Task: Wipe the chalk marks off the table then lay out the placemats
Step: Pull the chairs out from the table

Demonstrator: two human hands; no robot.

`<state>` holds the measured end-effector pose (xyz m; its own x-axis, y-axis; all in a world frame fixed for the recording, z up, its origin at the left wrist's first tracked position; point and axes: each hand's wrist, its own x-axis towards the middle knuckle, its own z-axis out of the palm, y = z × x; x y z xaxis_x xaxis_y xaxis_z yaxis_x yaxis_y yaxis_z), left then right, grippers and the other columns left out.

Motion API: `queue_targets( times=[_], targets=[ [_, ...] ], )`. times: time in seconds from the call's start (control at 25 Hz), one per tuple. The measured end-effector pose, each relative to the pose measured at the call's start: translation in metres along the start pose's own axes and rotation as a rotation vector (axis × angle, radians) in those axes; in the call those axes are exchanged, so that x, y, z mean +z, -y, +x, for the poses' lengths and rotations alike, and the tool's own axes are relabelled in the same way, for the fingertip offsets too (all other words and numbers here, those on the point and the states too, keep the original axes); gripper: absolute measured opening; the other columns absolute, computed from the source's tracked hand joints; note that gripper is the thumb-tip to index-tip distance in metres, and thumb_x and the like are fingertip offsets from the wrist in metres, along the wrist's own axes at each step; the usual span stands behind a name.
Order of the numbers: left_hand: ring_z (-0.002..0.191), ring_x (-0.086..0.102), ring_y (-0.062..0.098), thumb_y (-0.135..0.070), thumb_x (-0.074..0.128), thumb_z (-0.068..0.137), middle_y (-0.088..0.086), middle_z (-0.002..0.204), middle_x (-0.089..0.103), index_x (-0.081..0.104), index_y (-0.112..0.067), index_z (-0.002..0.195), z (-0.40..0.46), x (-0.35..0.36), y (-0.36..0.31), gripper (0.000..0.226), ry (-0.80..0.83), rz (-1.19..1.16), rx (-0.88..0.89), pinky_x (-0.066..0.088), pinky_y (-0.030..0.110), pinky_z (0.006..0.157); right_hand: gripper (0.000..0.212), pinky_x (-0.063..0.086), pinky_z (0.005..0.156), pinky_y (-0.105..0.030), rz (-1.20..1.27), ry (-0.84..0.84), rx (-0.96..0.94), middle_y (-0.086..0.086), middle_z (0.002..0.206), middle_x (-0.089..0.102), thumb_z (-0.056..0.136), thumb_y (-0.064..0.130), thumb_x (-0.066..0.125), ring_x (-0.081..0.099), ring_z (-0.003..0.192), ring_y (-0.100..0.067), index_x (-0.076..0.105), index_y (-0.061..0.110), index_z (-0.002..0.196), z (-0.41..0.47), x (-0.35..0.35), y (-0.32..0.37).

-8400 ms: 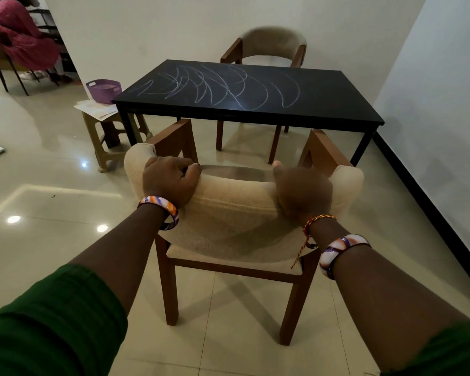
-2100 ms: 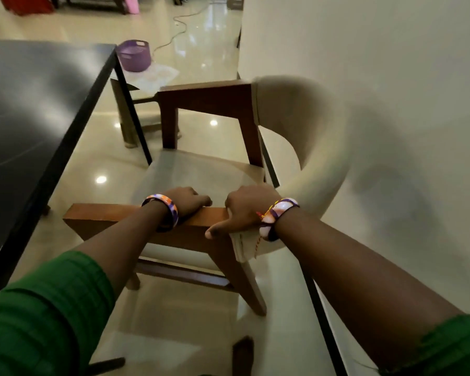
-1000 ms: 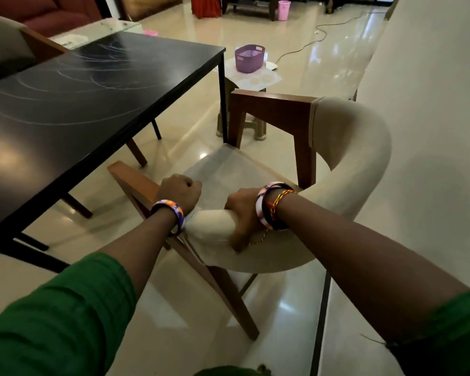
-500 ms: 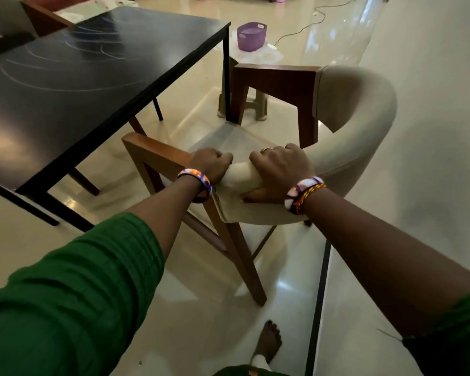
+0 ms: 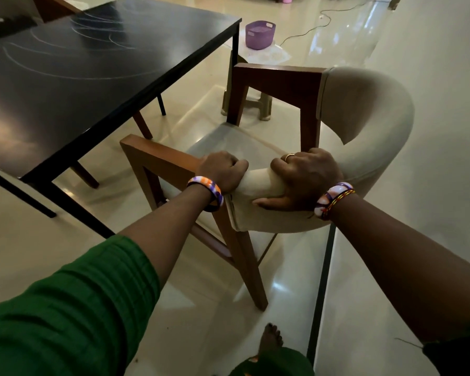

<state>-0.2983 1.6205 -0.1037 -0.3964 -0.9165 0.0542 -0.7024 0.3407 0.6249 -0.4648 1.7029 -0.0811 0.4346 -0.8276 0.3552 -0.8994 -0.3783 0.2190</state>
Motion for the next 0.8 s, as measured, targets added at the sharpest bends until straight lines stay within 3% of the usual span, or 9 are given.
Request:
queue_targets(
  times=[0.2,0.32,0.4,0.52,0.68,0.8],
  targets=[
    [0.06,0.046,0.016,-0.03,0.044,0.093,0.008,0.065,0.056,0.071,0.001,0.083,0.022,0.008,-0.005,0.042,0.02,0.001,0.042,0.031,0.022,0.051,0.09,0.05,0.053,-0.028,-0.055,0.061,0.021,-0.01,0.067,0.069,0.069,0.086,0.024,0.063,0.054,-0.027,0.065,0.008,0.085,0.008,0.005,-0.027],
    [0.057,0.043,0.016,-0.031,0.042,0.094,0.003,0.056,0.049,0.069,0.002,0.079,0.032,0.01,-0.016,0.045,0.004,0.022,0.038,0.032,0.027,0.064,0.09,0.041,0.056,-0.024,-0.048,0.151,0.072,-0.009,0.074,0.069,0.064,0.088,0.032,0.064,0.061,-0.026,0.066,0.01,0.093,0.018,0.004,-0.042],
    [0.058,0.043,0.018,-0.029,0.04,0.095,0.002,0.054,0.045,0.068,0.003,0.078,0.033,0.008,-0.019,0.046,0.009,0.012,0.034,0.031,0.027,0.063,0.087,0.039,0.058,-0.024,-0.064,0.177,0.09,-0.008,0.078,0.07,0.064,0.087,0.038,0.065,0.066,-0.026,0.066,0.011,0.097,0.022,0.001,-0.042],
    [0.064,0.047,0.021,-0.028,0.04,0.095,0.007,0.063,0.052,0.068,0.002,0.078,0.021,0.011,-0.016,0.045,-0.035,-0.003,0.048,0.029,0.023,0.051,0.085,0.037,0.054,-0.021,-0.091,0.099,0.061,-0.008,0.068,0.07,0.067,0.085,0.038,0.064,0.056,-0.024,0.068,0.009,0.087,0.014,0.003,-0.035],
    [0.062,0.047,0.021,-0.026,0.041,0.094,0.008,0.063,0.053,0.068,0.003,0.075,-0.006,0.014,-0.007,0.044,-0.091,0.028,0.107,0.028,0.02,0.049,0.086,0.048,0.049,-0.024,-0.036,-0.051,-0.013,-0.008,0.061,0.069,0.07,0.083,0.031,0.064,0.049,-0.025,0.067,0.006,0.078,-0.002,0.004,-0.022],
    [0.058,0.047,0.023,-0.036,0.034,0.086,0.01,0.06,0.054,0.068,0.002,0.072,-0.013,0.01,-0.003,0.054,-0.12,0.036,0.106,0.028,0.02,0.049,0.083,0.05,0.05,-0.025,-0.039,-0.074,-0.082,-0.01,0.061,0.069,0.071,0.081,0.034,0.064,0.048,-0.026,0.067,0.005,0.078,-0.002,0.004,-0.019]
  ],
)
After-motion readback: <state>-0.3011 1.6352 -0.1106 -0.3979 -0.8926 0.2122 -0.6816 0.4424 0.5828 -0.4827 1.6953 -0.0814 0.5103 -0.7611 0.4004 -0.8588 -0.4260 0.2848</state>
